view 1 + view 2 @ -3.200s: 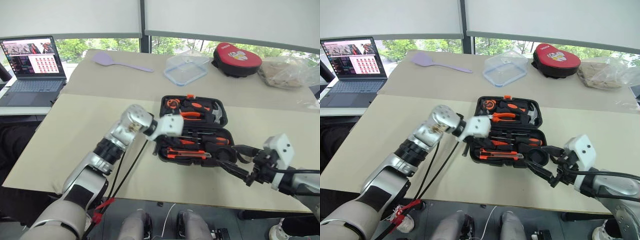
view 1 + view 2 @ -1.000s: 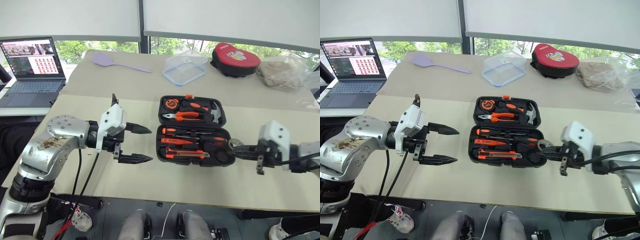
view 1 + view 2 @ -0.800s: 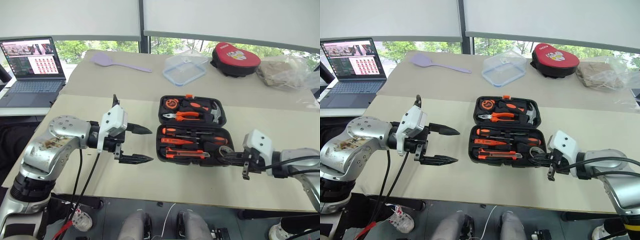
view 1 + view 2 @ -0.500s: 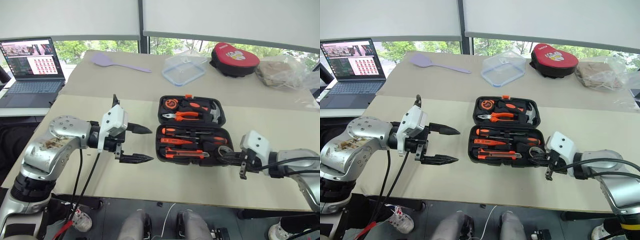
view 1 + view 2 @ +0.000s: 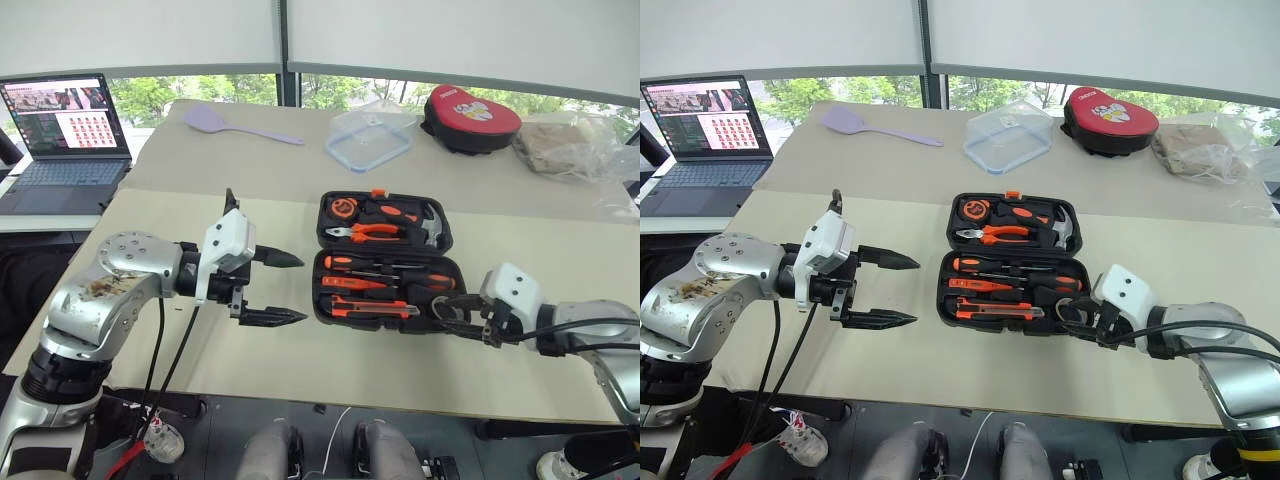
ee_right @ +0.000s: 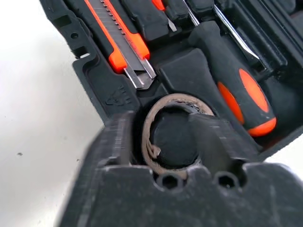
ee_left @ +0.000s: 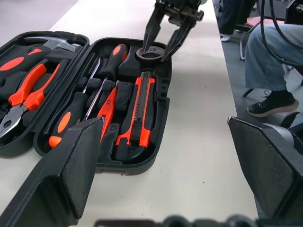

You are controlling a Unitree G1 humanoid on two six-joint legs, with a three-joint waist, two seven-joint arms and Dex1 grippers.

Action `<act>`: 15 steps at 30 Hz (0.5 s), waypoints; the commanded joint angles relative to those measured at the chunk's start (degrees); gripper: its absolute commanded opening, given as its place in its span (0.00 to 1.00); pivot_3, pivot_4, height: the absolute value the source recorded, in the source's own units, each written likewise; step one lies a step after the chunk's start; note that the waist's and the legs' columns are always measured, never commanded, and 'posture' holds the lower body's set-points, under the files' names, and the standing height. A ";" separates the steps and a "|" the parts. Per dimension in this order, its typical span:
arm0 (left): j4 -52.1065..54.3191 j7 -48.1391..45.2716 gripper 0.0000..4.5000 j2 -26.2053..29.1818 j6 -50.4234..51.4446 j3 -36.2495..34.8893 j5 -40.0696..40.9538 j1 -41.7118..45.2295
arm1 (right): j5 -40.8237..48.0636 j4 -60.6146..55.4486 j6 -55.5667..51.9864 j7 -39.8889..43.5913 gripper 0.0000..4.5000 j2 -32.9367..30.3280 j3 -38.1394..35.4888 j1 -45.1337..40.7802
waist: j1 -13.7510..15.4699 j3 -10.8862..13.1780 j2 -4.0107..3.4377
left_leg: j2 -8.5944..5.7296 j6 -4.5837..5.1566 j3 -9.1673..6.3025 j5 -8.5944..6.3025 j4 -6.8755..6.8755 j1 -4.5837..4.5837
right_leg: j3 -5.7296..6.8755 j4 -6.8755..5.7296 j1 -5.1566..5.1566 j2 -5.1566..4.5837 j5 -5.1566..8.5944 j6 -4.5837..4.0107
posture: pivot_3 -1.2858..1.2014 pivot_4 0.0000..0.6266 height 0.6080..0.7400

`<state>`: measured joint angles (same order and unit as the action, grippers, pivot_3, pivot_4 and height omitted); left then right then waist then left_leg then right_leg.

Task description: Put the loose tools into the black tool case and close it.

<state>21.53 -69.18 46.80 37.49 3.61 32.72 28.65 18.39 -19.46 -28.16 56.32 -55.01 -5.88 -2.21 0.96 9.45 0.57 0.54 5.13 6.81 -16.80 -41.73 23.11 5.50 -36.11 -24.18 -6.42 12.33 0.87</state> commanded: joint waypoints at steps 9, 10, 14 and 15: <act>-12.49 4.13 0.74 -1.62 -7.05 2.16 -8.33 -0.86 | 8.97 12.05 -8.07 1.30 0.64 -2.58 -13.91 -6.37 | -0.20 0.00 0.01 | 0.01 0.00 0.03 0.00 0.01 -0.10 | -0.03 0.00 0.04 0.04 -0.02 -0.03 | 0.52 0.24 0.93; -15.01 4.75 0.67 -2.04 -9.30 2.95 -10.50 -0.78 | 7.73 13.97 -6.70 1.11 0.58 -2.42 -12.94 -6.86 | -0.15 0.00 0.01 | 0.03 0.00 0.03 0.00 0.01 -0.09 | -0.02 0.00 0.05 0.07 -0.01 -0.05 | 0.52 0.24 0.93; -24.34 8.00 0.32 -5.77 -13.41 5.28 -15.88 1.89 | 3.15 21.09 -1.81 -0.65 0.26 0.20 -7.45 -10.97 | -0.24 0.00 0.01 | 0.00 0.01 0.11 0.00 0.04 0.05 | -0.02 -0.01 -0.09 0.05 0.01 -0.09 | 0.52 0.24 0.93; -26.20 8.58 0.25 -6.98 -14.40 5.89 -16.98 2.57 | 1.83 22.91 -0.48 -1.44 0.19 1.39 -5.91 -12.42 | -0.26 0.00 0.01 | -0.01 0.01 0.14 0.01 0.02 0.05 | -0.03 -0.03 -0.10 0.05 0.01 -0.08 | 0.52 0.24 0.93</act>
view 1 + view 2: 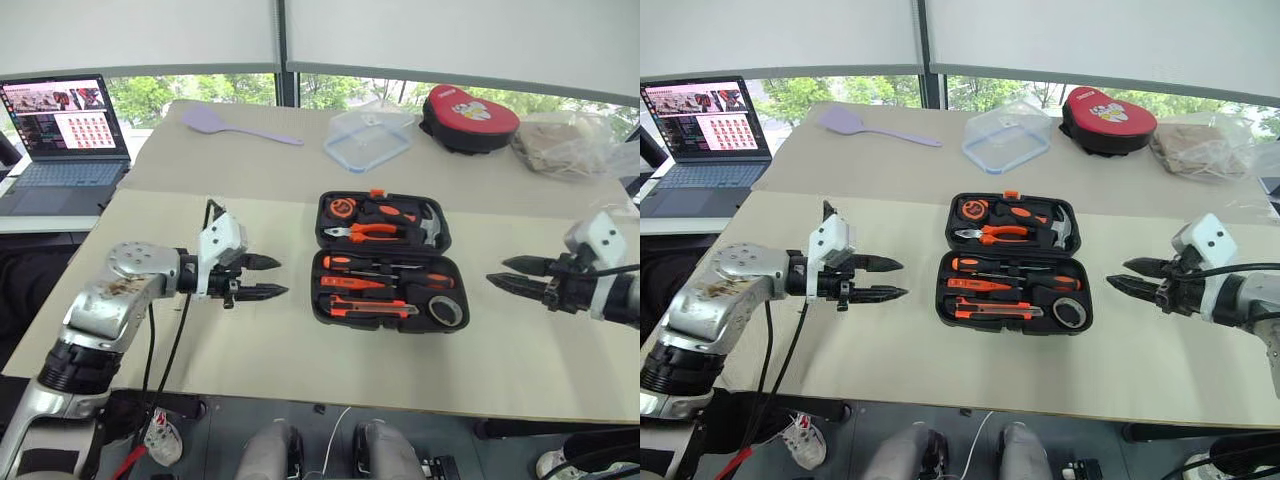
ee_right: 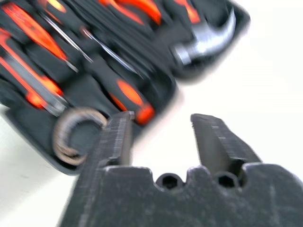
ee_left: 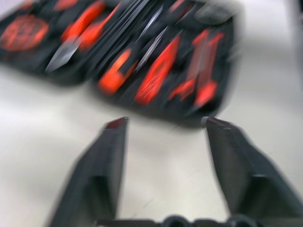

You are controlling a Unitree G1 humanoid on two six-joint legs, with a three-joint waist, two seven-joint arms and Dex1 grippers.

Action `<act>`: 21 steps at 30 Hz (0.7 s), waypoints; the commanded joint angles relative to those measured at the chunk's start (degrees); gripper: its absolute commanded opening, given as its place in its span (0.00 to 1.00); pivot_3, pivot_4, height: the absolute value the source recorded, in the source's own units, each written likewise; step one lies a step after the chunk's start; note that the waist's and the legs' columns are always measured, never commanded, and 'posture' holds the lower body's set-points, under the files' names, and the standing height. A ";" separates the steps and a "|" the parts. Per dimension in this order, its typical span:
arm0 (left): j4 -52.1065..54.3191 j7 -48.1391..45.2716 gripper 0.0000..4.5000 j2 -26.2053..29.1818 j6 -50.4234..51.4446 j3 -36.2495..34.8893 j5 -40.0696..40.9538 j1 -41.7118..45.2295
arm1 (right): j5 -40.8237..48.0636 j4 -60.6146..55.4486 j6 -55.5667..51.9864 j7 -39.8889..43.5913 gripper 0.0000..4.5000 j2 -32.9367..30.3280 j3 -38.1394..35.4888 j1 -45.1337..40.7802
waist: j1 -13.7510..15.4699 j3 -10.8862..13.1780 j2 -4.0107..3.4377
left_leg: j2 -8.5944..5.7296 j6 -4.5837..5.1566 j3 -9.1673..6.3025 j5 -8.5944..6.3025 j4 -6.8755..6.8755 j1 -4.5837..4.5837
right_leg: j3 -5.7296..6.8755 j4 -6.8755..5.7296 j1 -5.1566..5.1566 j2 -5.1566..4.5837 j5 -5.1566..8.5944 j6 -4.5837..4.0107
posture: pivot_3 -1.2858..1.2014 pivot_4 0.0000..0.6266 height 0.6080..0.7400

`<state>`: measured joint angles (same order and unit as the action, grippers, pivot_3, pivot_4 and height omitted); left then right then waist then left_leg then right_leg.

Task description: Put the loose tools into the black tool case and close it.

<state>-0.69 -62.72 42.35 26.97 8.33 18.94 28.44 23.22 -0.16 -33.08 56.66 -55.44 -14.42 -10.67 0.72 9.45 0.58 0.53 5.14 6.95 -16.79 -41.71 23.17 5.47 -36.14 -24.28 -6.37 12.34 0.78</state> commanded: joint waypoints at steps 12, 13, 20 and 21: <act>-8.26 5.10 0.01 -15.28 -5.35 4.17 -5.54 4.38 | -12.00 13.14 15.49 -2.37 0.00 8.59 12.72 -11.27 | -0.07 0.00 0.00 | 0.00 0.00 0.02 0.01 0.00 0.03 | 0.05 -0.02 -0.02 -0.05 -0.01 0.03 | 0.52 0.24 0.93; -6.69 4.02 0.01 -15.83 -4.39 4.42 -4.52 3.58 | -12.14 12.18 16.89 -0.78 0.00 8.16 13.43 -10.77 | -0.11 0.00 0.00 | 0.00 0.00 0.02 0.01 0.00 0.02 | 0.05 -0.02 -0.02 -0.06 -0.01 0.03 | 0.52 0.24 0.93; 1.86 -3.64 0.01 -12.41 -2.52 7.19 -3.03 -2.40 | -12.42 4.33 23.14 6.67 0.00 3.78 14.10 -3.37 | -0.15 0.00 -0.01 | 0.04 -0.01 0.00 0.00 0.15 0.00 | 0.07 0.06 -0.03 -0.05 0.04 0.06 | 0.52 0.24 0.93; 2.77 -4.24 0.01 -11.76 -1.81 7.22 -2.79 -2.99 | -12.23 3.21 23.37 6.98 0.00 3.31 13.73 -2.05 | -0.12 0.00 -0.01 | 0.04 -0.01 0.00 0.00 0.15 0.00 | 0.07 0.06 -0.03 -0.06 0.04 0.05 | 0.52 0.24 0.93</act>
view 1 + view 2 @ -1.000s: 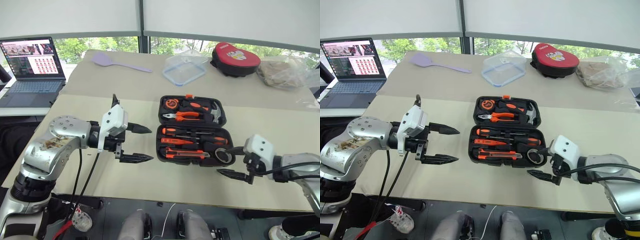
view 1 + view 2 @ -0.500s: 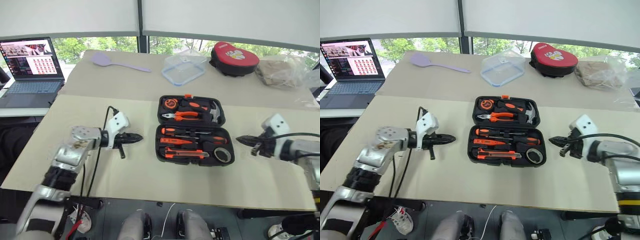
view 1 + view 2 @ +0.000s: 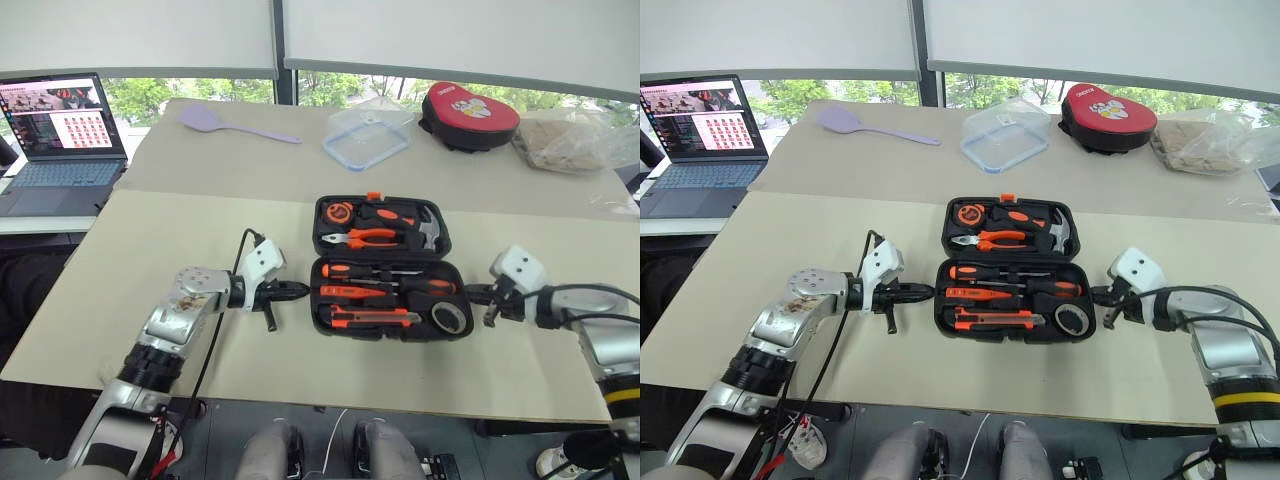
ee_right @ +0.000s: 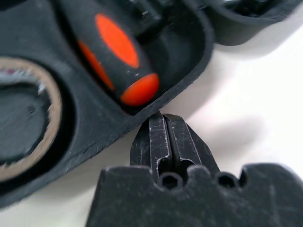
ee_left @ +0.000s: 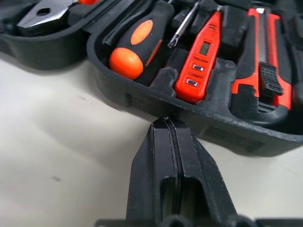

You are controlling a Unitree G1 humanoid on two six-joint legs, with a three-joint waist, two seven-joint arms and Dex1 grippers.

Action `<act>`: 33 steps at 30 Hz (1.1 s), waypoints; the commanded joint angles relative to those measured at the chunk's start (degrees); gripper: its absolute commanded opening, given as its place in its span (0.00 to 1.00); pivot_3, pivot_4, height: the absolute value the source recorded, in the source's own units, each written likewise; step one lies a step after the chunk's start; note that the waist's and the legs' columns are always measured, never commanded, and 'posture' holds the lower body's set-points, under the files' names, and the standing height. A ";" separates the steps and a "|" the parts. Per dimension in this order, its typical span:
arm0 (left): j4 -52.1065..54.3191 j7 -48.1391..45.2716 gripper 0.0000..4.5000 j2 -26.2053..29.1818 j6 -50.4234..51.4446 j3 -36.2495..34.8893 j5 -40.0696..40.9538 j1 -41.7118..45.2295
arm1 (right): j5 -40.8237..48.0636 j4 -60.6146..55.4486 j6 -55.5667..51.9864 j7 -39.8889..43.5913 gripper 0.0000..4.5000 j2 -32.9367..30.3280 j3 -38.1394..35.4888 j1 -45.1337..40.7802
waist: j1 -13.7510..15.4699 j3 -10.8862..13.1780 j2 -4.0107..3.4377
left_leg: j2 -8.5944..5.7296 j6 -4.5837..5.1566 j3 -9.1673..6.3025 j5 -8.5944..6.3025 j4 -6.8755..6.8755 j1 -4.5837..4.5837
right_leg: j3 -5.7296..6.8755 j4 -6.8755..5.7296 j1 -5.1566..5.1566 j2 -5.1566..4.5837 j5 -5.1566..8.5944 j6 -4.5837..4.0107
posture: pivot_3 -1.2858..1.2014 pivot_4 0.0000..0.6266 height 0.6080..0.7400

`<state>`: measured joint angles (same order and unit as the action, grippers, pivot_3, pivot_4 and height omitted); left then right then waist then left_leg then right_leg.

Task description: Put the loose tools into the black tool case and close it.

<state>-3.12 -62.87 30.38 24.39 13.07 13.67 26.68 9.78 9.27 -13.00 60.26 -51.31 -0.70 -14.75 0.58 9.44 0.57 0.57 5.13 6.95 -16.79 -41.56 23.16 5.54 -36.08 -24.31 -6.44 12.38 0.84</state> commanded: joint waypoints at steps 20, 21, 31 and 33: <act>3.06 -4.86 0.01 13.07 -4.87 -1.42 -2.14 -10.02 | 2.80 -14.00 1.92 0.41 0.00 -5.43 -13.63 22.10 | 0.12 -0.07 -0.11 | 0.10 -0.08 -0.10 -0.04 0.02 -0.26 | -0.09 -0.03 0.18 -0.30 0.01 -0.15 | 0.52 0.24 0.93; 1.81 -4.24 0.01 13.45 -4.61 -1.95 -2.22 -9.51 | 2.85 -12.67 1.38 -0.24 0.00 -5.64 -14.03 21.04 | -0.01 -0.12 -0.18 | 0.11 -0.08 -0.10 -0.04 0.02 -0.28 | -0.09 -0.03 0.18 -0.31 0.00 -0.16 | 0.52 0.24 0.93; -10.52 10.19 0.62 1.18 22.28 -13.59 9.33 11.55 | 13.20 -6.61 -26.28 -7.42 0.57 0.37 -10.09 -8.55 | 0.06 -0.10 -0.17 | 0.24 -0.23 -0.17 0.27 0.05 -0.20 | -0.06 -0.12 0.08 -0.03 -0.30 -0.45 | 0.52 0.24 0.93; -11.94 12.92 0.77 -1.52 24.92 -14.68 9.86 14.13 | 13.02 -5.89 -28.81 -8.59 0.71 1.89 -8.76 -11.50 | 0.31 -0.10 -0.17 | 0.18 -0.19 -0.19 0.29 -0.03 0.06 | -0.04 -0.14 -0.04 0.04 -0.29 -0.42 | 0.52 0.24 0.93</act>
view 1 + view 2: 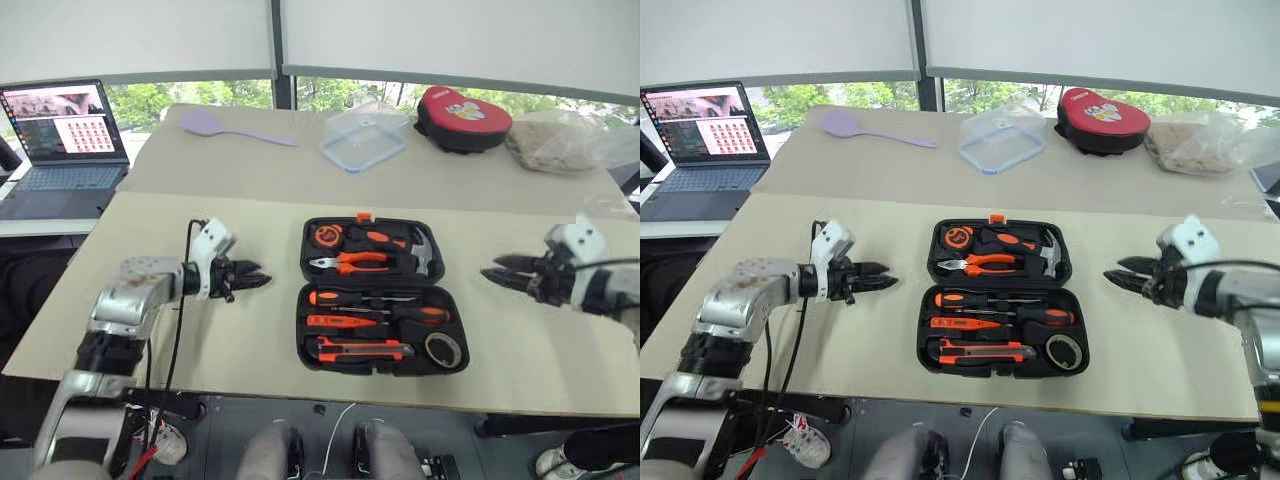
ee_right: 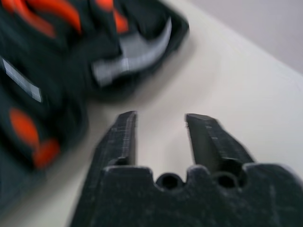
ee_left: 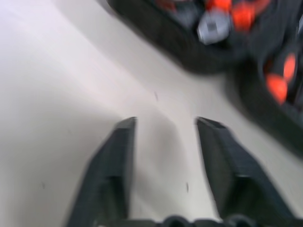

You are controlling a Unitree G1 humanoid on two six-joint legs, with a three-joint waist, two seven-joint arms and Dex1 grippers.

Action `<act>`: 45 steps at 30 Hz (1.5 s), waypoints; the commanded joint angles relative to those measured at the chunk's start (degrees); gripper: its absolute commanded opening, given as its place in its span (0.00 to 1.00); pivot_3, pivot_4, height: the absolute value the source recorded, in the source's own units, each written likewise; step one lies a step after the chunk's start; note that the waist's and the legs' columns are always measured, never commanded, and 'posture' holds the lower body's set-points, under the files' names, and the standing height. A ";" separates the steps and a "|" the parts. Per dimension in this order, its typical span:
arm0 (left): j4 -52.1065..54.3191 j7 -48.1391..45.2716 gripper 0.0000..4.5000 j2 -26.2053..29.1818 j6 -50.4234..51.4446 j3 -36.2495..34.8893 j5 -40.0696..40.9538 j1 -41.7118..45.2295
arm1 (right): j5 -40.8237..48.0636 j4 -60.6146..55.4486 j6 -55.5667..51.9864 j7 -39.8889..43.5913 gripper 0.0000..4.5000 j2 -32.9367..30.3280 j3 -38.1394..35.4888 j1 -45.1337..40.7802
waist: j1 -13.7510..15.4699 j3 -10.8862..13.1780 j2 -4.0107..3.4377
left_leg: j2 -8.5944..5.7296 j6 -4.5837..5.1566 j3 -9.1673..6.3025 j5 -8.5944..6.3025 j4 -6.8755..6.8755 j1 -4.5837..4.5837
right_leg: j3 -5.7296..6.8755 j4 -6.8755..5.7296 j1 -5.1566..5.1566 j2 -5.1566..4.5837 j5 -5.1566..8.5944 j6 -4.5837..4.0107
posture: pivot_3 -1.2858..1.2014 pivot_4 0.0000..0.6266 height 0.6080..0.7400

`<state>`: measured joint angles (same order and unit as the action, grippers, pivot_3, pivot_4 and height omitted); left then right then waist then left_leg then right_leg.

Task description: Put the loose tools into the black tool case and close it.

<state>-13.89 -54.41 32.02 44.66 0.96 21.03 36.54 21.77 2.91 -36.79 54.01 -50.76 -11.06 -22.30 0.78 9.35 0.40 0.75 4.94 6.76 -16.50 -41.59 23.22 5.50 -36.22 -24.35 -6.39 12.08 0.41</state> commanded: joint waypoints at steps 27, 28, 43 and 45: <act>-8.04 17.34 0.00 -13.96 7.80 -2.15 0.18 10.85 | -6.53 10.38 -9.92 -16.04 0.00 12.13 7.82 -14.37 | -0.84 -0.02 -0.01 | -0.35 0.00 0.11 0.01 0.18 -0.27 | 0.05 0.11 0.19 -0.08 0.04 0.38 | 0.52 0.24 0.93; -7.89 17.12 0.00 -13.93 7.69 -1.78 0.04 10.78 | -6.40 9.64 -10.37 -16.15 0.00 12.29 7.78 -14.14 | -0.83 -0.02 -0.01 | -0.35 0.00 0.12 0.01 0.20 -0.29 | 0.04 0.11 0.20 -0.08 0.04 0.38 | 0.52 0.24 0.93; -6.26 15.72 0.00 -13.08 6.51 0.17 -0.84 9.68 | -6.18 6.30 -13.76 -17.99 0.19 12.57 6.23 -14.56 | -1.16 -0.02 -0.02 | -0.34 -0.04 0.19 0.04 0.33 -0.32 | -0.02 0.11 0.14 -0.09 0.04 0.37 | 0.52 0.24 0.93; -5.97 15.75 0.00 -13.13 6.59 0.20 -0.85 9.51 | -6.18 5.48 -14.42 -18.28 0.32 12.33 5.98 -14.18 | -1.17 -0.02 -0.02 | -0.34 -0.04 0.19 0.04 0.36 -0.31 | -0.02 0.12 0.12 -0.09 0.04 0.37 | 0.52 0.24 0.93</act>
<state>-21.21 -37.85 18.63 52.15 0.10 20.55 46.93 14.90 11.17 -50.37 36.15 -37.42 -3.16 -36.83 -0.39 9.33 0.39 0.40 4.90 6.94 -16.46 -41.22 22.91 5.47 -36.10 -24.24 -6.49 12.12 0.79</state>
